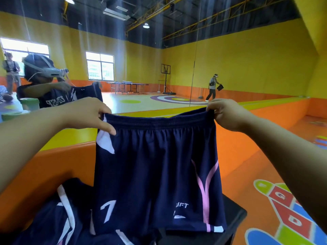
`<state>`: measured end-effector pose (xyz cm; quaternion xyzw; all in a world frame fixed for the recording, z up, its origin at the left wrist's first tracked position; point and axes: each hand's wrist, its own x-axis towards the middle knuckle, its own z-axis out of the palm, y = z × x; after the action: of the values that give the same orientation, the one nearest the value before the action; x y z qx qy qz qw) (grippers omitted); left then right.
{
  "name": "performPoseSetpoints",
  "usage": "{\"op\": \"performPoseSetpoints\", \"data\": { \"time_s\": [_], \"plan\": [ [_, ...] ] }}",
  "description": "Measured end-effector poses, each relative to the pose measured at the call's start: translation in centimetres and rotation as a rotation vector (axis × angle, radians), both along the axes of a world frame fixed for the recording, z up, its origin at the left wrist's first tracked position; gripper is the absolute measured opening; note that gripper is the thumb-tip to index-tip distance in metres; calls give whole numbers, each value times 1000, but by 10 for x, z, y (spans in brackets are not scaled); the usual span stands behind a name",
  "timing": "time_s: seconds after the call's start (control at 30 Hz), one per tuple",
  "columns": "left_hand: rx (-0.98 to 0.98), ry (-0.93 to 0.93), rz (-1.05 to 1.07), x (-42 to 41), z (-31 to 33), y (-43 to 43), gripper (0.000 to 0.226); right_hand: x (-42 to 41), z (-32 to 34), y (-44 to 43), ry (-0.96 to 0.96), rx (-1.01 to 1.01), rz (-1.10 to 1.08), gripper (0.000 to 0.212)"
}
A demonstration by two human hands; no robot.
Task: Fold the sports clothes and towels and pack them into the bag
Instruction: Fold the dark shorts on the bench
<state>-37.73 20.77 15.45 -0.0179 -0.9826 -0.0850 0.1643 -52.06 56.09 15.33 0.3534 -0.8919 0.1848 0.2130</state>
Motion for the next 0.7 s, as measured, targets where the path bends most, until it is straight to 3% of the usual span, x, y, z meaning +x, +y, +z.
{"op": "performPoseSetpoints", "data": {
  "time_s": [0.1,0.2,0.3,0.37,0.47,0.53,0.7],
  "plan": [
    [-10,35,58,2,1,-5,83,7,1,4,-66,-60,14,14],
    [-21,81,65,1,3,-13,103,12,1,3,-134,-70,102,29],
    [66,104,53,4,3,-15,117,6,-1,-1,-98,-89,57,40],
    [191,141,28,7,2,-13,111,1,-3,-2,-131,-160,61,36],
    [421,183,6,7,-4,-17,97,-7,-7,-2,-428,-431,238,55],
    [535,190,5,9,-9,-19,81,-15,-12,1,-574,-491,369,58],
    [482,244,37,5,-18,-12,32,-16,-28,-2,-564,-469,380,68]
  ]
}}
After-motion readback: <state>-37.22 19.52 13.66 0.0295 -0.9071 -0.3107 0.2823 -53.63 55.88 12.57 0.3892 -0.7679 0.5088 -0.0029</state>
